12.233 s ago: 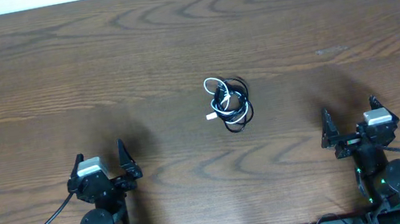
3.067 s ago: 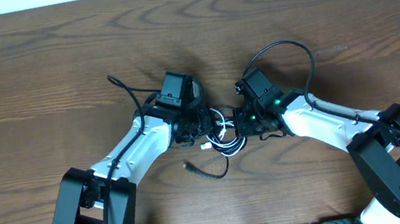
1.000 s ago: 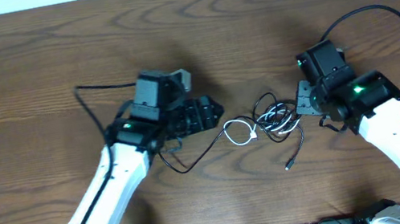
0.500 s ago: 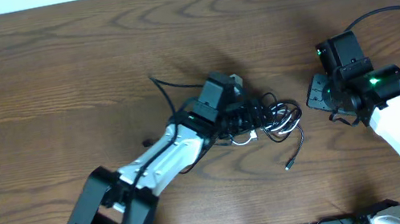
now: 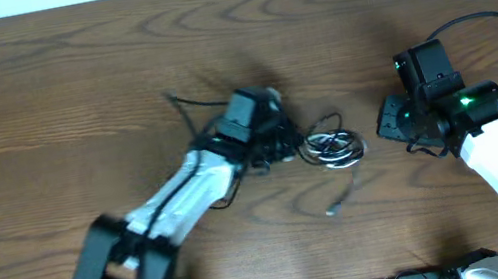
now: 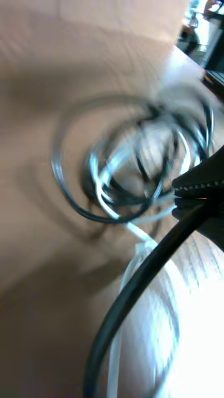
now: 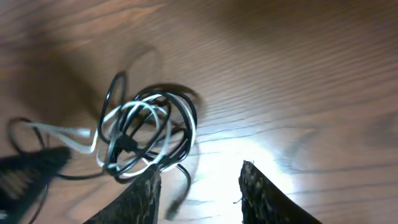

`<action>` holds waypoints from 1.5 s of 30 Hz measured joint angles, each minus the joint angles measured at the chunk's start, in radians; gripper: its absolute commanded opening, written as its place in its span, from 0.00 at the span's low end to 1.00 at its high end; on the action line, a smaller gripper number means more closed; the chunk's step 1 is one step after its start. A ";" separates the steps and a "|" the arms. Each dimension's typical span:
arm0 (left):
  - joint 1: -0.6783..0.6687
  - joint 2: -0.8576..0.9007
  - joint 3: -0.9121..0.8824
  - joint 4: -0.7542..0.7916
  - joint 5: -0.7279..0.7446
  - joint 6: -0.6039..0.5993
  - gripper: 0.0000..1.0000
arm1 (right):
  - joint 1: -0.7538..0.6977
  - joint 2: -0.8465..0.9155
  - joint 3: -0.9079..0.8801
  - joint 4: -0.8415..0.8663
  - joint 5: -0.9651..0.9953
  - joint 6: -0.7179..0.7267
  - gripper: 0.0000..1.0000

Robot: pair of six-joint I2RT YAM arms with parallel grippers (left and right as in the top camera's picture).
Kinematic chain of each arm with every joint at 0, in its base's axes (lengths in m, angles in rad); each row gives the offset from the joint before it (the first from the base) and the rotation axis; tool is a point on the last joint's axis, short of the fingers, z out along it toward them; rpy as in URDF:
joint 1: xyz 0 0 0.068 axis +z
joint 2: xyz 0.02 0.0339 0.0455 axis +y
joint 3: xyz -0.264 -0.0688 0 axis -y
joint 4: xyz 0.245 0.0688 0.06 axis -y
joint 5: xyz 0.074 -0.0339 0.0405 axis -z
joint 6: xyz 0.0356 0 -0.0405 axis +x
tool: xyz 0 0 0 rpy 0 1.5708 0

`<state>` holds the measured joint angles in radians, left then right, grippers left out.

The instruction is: Untangle cables

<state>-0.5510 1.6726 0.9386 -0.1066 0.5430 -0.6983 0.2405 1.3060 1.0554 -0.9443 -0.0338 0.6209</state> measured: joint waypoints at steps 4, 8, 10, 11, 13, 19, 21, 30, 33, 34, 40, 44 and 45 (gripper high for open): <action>0.042 -0.154 0.000 -0.020 0.010 0.036 0.08 | 0.003 0.007 0.000 0.045 -0.105 -0.008 0.37; 0.041 -0.250 0.001 -0.102 0.012 0.079 0.08 | 0.038 0.051 0.000 0.099 -0.185 -0.027 0.47; 0.040 -0.255 0.001 -0.126 0.013 0.087 0.08 | 0.058 0.080 0.000 0.118 -0.208 -0.033 0.52; 0.040 -0.253 0.001 -0.142 0.012 0.094 0.07 | 0.075 0.109 0.000 0.132 -0.222 -0.036 0.52; 0.038 -0.253 0.001 -0.149 0.011 0.102 0.08 | 0.098 0.151 0.000 0.158 -0.236 -0.040 0.52; 0.037 -0.253 0.001 -0.167 0.008 0.127 0.08 | 0.173 0.301 0.000 0.222 -0.268 -0.042 0.52; 0.037 -0.253 0.001 -0.184 0.001 0.132 0.08 | 0.188 0.338 0.000 0.236 -0.285 -0.048 0.50; 0.040 -0.253 0.001 -0.273 -0.071 0.180 0.08 | 0.220 0.485 0.000 0.258 -0.328 -0.067 0.31; 0.057 -0.253 0.001 -0.295 -0.079 0.184 0.08 | 0.220 0.514 0.000 0.258 -0.336 -0.068 0.29; 0.065 -0.253 0.001 -0.304 -0.080 0.185 0.08 | 0.220 0.523 0.000 0.258 -0.339 -0.068 0.29; 0.115 -0.253 0.001 -0.380 -0.090 0.218 0.08 | 0.226 0.533 0.009 0.277 -0.356 -0.070 0.39; 0.132 -0.253 0.001 -0.447 -0.106 0.240 0.07 | 0.228 0.536 0.010 0.286 -0.333 -0.062 0.01; 0.136 -0.253 0.001 -0.456 -0.109 0.248 0.08 | 0.229 0.540 0.010 0.287 -0.325 -0.051 0.01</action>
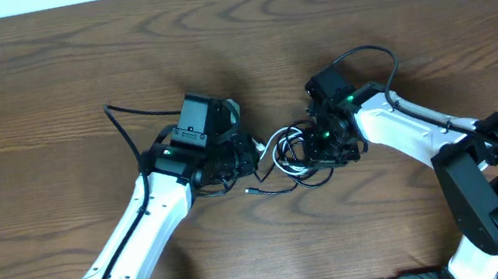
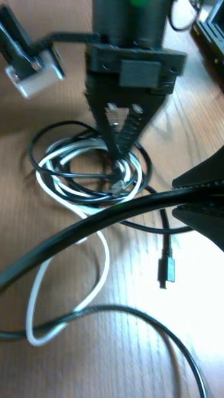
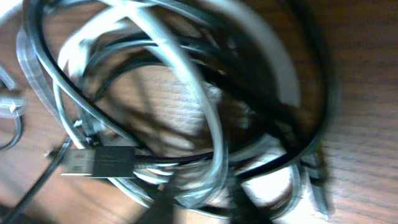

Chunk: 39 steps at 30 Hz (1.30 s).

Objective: Untangle cables
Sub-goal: 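Pull the bundle apart, right gripper moving up-right, left gripper back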

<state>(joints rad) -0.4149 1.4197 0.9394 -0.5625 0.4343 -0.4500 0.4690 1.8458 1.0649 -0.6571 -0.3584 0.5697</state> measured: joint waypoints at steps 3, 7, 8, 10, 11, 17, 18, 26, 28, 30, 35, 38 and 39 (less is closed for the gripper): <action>0.008 0.000 0.000 -0.026 -0.021 0.022 0.07 | 0.000 0.010 0.000 0.001 0.019 0.008 0.01; 0.016 0.000 0.000 -0.098 -0.089 0.043 0.07 | -0.001 0.010 0.000 -0.003 0.016 0.002 0.01; 0.022 0.000 0.000 -0.109 -0.105 0.048 0.07 | -0.004 0.010 0.002 -0.021 0.015 -0.013 0.01; 0.042 0.000 0.000 -0.137 -0.148 0.064 0.08 | -0.015 0.010 0.015 -0.071 0.013 -0.039 0.01; 0.050 0.000 0.000 -0.149 -0.164 0.067 0.07 | -0.027 0.007 0.026 -0.103 0.014 -0.055 0.01; 0.178 0.000 0.000 -0.215 -0.261 0.085 0.08 | -0.176 -0.087 0.190 -0.312 0.059 -0.131 0.01; 0.205 0.000 0.000 -0.217 -0.269 0.089 0.06 | -0.198 -0.109 0.219 -0.328 0.068 -0.139 0.01; 0.420 -0.023 0.000 -0.226 -0.292 0.111 0.07 | -0.322 -0.342 0.372 -0.351 0.183 -0.189 0.01; 0.473 -0.038 0.000 -0.226 -0.292 0.111 0.07 | -0.337 -0.391 0.377 -0.339 0.233 -0.192 0.01; 0.527 -0.056 0.000 -0.226 -0.292 0.111 0.07 | -0.349 -0.425 0.377 -0.337 0.282 -0.192 0.01; 0.641 -0.110 0.000 -0.216 -0.283 0.111 0.08 | -0.368 -0.463 0.378 -0.332 0.376 -0.190 0.01; 0.673 -0.156 0.000 -0.200 -0.245 0.111 0.08 | -0.368 -0.461 0.378 -0.329 0.393 -0.182 0.01; 0.675 -0.170 0.000 -0.190 -0.217 0.111 0.08 | -0.368 -0.461 0.378 -0.323 0.387 -0.178 0.01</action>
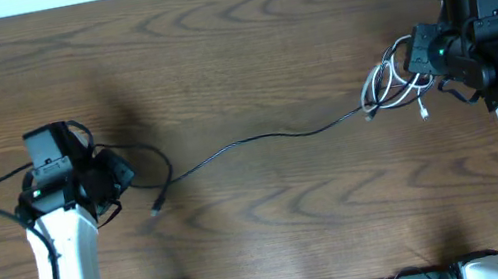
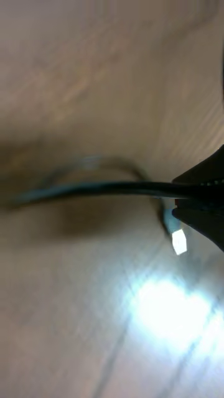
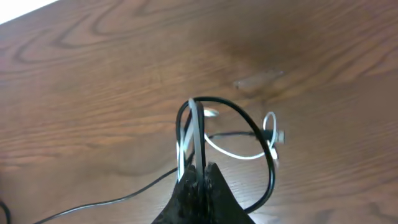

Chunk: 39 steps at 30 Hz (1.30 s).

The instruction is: Untangle cables

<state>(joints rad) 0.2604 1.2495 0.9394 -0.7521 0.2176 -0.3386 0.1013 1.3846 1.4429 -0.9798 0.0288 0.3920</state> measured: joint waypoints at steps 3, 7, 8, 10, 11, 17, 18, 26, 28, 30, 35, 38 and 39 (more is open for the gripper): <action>-0.005 -0.021 0.000 0.030 0.105 0.000 0.07 | 0.000 0.000 0.000 0.023 -0.053 0.001 0.01; -0.040 -0.023 0.000 0.083 0.257 0.000 0.08 | 0.000 0.000 0.000 0.071 -0.197 -0.010 0.01; -0.053 -0.023 0.000 0.094 0.280 0.000 0.07 | 0.000 0.000 0.000 0.081 -0.227 -0.014 0.01; -0.092 -0.023 0.000 0.119 0.319 0.000 0.08 | 0.000 0.000 0.000 0.113 -0.306 -0.023 0.01; -0.122 -0.023 0.000 0.132 0.340 0.003 0.08 | 0.000 0.000 0.000 0.132 -0.349 -0.029 0.01; -0.283 -0.023 0.000 0.173 0.354 0.027 0.67 | 0.002 0.000 0.000 0.200 -0.596 -0.046 0.01; -0.303 -0.023 0.000 0.174 0.344 0.025 0.69 | 0.005 0.000 0.000 0.207 -0.632 -0.046 0.01; -0.394 -0.023 0.000 0.174 0.322 0.026 0.71 | 0.098 0.000 0.000 0.245 -0.729 -0.049 0.01; -0.418 -0.023 0.000 0.174 0.325 0.026 0.71 | 0.117 0.000 0.000 0.259 -0.736 -0.048 0.01; -0.443 -0.023 0.000 0.180 0.328 0.026 0.74 | 0.135 0.000 0.000 0.274 -0.740 -0.048 0.01; -0.527 -0.011 0.000 0.240 0.338 0.026 0.80 | 0.178 0.000 0.000 0.335 -0.750 -0.021 0.01; -0.561 0.012 0.000 0.291 0.369 0.026 0.81 | 0.189 0.000 0.000 0.339 -0.752 0.004 0.01; -0.569 0.021 0.000 0.313 0.388 0.026 0.81 | 0.190 0.000 0.000 0.338 -0.752 0.013 0.01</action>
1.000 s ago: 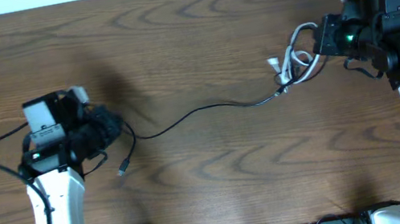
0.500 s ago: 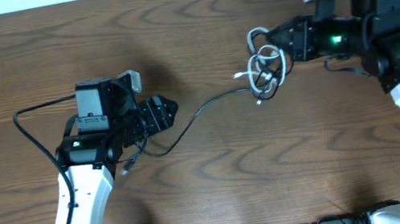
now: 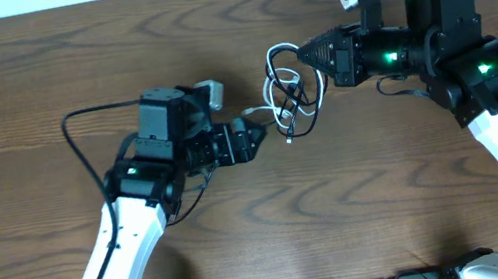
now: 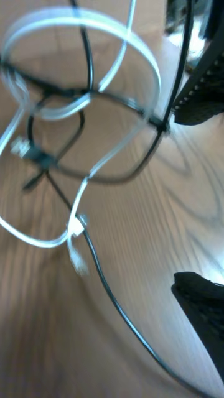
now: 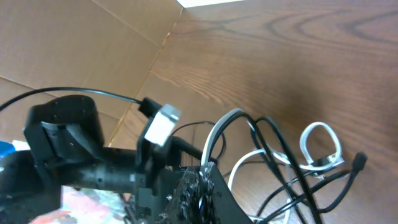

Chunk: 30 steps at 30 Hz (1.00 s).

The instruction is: Untangle cables

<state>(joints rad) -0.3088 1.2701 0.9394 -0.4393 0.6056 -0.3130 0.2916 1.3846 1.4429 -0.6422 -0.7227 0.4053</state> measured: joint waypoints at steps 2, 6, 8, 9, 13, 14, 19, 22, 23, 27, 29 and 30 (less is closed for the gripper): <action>-0.015 0.018 0.000 0.058 0.050 0.000 0.81 | 0.003 0.000 0.000 -0.002 0.000 0.019 0.01; -0.032 0.053 0.000 0.187 0.178 -0.001 0.81 | 0.009 0.000 0.000 -0.016 0.000 0.066 0.01; -0.035 0.068 0.000 0.251 0.236 -0.007 0.81 | 0.011 0.000 0.000 -0.032 -0.001 0.094 0.01; -0.035 0.071 0.000 0.272 0.254 -0.013 0.81 | 0.011 0.000 0.000 -0.037 -0.001 0.104 0.01; -0.035 0.087 0.000 0.375 0.302 -0.050 0.81 | 0.017 0.000 0.000 -0.046 -0.005 0.140 0.01; -0.035 0.089 0.000 0.396 0.307 -0.055 0.81 | 0.024 0.000 0.000 -0.047 -0.007 0.145 0.01; -0.035 0.092 0.000 0.423 0.274 -0.078 0.56 | 0.055 0.000 0.000 -0.047 -0.053 0.162 0.01; -0.034 0.092 0.000 0.425 0.241 -0.089 0.22 | 0.058 0.000 0.000 -0.050 -0.081 0.165 0.01; -0.034 0.092 0.000 0.425 0.232 -0.087 0.14 | 0.058 0.000 0.000 -0.051 -0.087 0.166 0.01; -0.034 0.092 0.000 0.427 0.214 -0.090 0.08 | 0.058 0.000 0.000 -0.057 -0.086 0.166 0.01; -0.034 0.092 0.000 0.421 0.206 -0.091 0.08 | 0.058 0.000 0.000 -0.068 -0.059 0.166 0.01; -0.034 0.092 0.000 0.413 0.203 -0.091 0.08 | 0.058 0.000 0.000 -0.084 -0.027 0.165 0.01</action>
<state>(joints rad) -0.3428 1.3621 0.9394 -0.0265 0.8089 -0.4038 0.3492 1.3846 1.4433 -0.7258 -0.7498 0.5705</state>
